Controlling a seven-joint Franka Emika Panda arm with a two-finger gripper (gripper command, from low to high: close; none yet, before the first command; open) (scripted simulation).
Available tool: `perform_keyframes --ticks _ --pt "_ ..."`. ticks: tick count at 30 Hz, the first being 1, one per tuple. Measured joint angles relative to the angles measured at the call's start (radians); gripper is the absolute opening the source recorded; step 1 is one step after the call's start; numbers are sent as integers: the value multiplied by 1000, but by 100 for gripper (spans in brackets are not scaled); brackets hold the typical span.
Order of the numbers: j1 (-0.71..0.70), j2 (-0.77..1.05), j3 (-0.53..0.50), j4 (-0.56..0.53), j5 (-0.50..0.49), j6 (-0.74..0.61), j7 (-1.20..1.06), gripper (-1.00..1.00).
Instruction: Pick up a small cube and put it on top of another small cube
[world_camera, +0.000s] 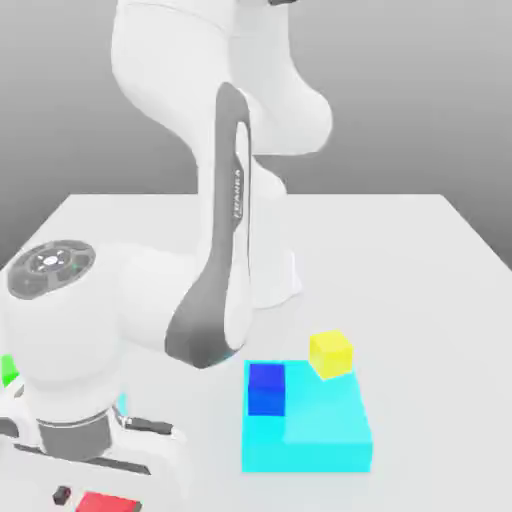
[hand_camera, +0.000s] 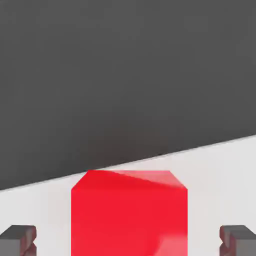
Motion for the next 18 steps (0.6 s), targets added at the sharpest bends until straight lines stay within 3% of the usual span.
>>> perform_keyframes --ticks 5,10,18 --pt "-2 9 3 2 3 7 -2 -100" --pt "25 -128 -33 -30 -39 -99 31 -100" --pt "122 -411 3 -235 15 -176 306 -100"
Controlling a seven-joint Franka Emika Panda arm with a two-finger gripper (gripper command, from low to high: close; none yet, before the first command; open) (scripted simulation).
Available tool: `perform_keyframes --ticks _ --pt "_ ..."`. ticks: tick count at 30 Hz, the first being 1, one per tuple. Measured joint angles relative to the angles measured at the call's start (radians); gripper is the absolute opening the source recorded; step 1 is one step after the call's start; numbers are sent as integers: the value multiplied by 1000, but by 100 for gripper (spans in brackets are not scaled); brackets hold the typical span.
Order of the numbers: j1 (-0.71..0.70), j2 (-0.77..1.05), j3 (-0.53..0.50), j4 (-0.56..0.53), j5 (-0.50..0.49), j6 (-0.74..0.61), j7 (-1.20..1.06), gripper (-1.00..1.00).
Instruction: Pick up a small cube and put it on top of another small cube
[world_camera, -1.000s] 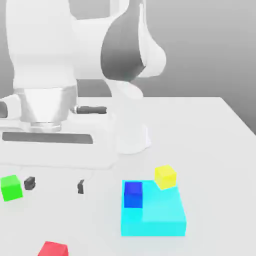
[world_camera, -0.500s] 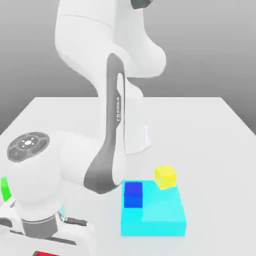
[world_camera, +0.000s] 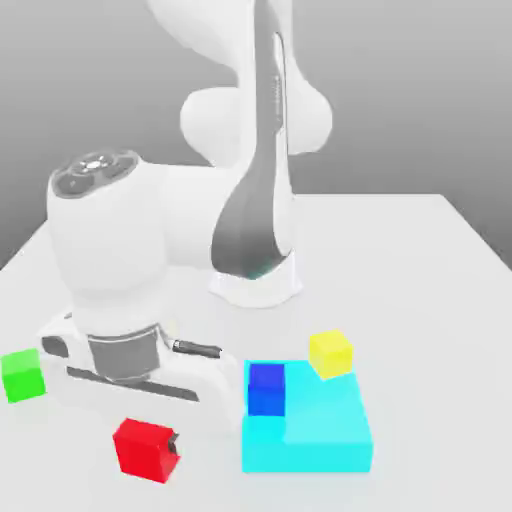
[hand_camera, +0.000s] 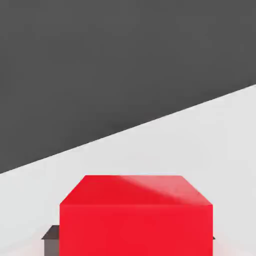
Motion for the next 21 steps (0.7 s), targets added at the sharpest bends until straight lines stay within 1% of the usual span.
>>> perform_keyframes --ticks 5,7,11,13,17,18,21 --pt "60 -182 38 -140 -50 -30 252 -100" --pt "63 -254 59 -196 -85 -42 364 -100" --pt "42 -388 134 -308 -164 -66 593 -100" --pt "30 -395 160 -343 -190 -39 660 -100" --pt "25 -281 169 -370 -206 101 686 -100" --pt "26 -251 169 -375 -204 135 686 100" --pt "26 -251 169 -375 -204 135 686 100"
